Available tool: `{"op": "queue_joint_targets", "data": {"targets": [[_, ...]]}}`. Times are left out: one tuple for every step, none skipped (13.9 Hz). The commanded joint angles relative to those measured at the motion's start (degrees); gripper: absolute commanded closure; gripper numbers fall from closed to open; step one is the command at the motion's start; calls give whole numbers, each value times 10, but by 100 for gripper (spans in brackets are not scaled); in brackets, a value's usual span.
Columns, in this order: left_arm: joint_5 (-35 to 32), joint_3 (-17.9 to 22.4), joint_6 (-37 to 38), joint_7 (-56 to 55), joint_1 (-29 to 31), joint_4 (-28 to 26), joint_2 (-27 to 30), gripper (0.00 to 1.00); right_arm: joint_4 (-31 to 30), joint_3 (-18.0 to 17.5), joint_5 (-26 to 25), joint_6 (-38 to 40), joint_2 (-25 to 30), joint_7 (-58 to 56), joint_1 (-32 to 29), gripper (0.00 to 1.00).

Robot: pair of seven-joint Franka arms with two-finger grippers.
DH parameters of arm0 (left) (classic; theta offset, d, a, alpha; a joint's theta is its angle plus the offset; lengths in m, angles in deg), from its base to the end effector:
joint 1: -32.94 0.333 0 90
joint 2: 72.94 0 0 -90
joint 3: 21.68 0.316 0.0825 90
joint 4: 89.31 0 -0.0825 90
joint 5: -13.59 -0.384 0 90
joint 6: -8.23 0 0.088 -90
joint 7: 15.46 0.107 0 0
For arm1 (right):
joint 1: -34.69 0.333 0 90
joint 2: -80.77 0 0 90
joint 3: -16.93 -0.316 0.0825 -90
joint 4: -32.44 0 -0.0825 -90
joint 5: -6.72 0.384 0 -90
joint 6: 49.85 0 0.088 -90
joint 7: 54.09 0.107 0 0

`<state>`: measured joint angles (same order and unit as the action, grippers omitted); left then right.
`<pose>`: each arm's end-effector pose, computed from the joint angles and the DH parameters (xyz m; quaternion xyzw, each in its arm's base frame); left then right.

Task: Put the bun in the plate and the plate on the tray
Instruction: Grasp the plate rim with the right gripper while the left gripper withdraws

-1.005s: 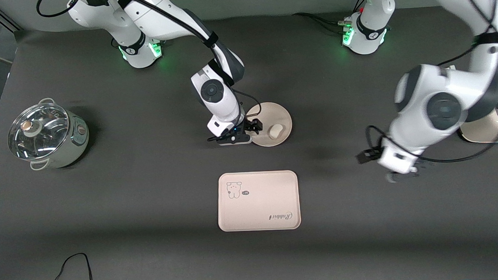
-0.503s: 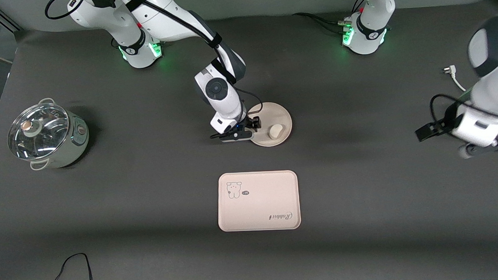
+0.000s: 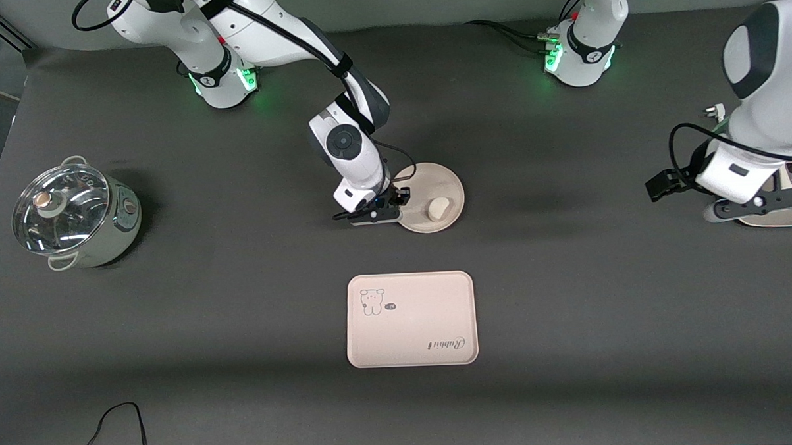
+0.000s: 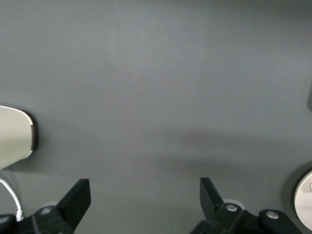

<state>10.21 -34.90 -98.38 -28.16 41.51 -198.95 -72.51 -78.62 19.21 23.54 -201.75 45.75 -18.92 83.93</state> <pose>0.5515 -0.0406 0.4903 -0.9975 -0.0611 0.0182 0.0320 0.4345 0.4551 0.1741 -0.9964 0.0190 0.0033 0.0824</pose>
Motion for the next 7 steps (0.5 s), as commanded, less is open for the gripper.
{"op": "queue_joint_targets", "data": {"targets": [[6, 90, -4, 40, -77, -8, 12, 0, 2, 4, -9, -8, 1, 12, 2, 100], [6, 97, 20, 72, -72, -4, 21, 0, 3, 4, -8, -6, 7, 13, 1, 100], [7, 108, 40, 76, -73, 4, 31, 0, 4, 4, -8, -4, 11, 13, 0, 100], [7, 112, 54, 76, -72, 12, 35, 0, 7, 4, -6, -2, 16, 13, 0, 100], [7, 114, 63, 75, -72, 14, 41, 0, 7, 5, -6, -2, 20, 13, -1, 100], [7, 121, 67, 74, -77, 15, 45, 0, 7, 5, -4, 5, 28, 12, -2, 100], [7, 129, 67, 71, -81, 15, 54, 0, 11, 5, -3, 19, 40, 12, -11, 100]]}}
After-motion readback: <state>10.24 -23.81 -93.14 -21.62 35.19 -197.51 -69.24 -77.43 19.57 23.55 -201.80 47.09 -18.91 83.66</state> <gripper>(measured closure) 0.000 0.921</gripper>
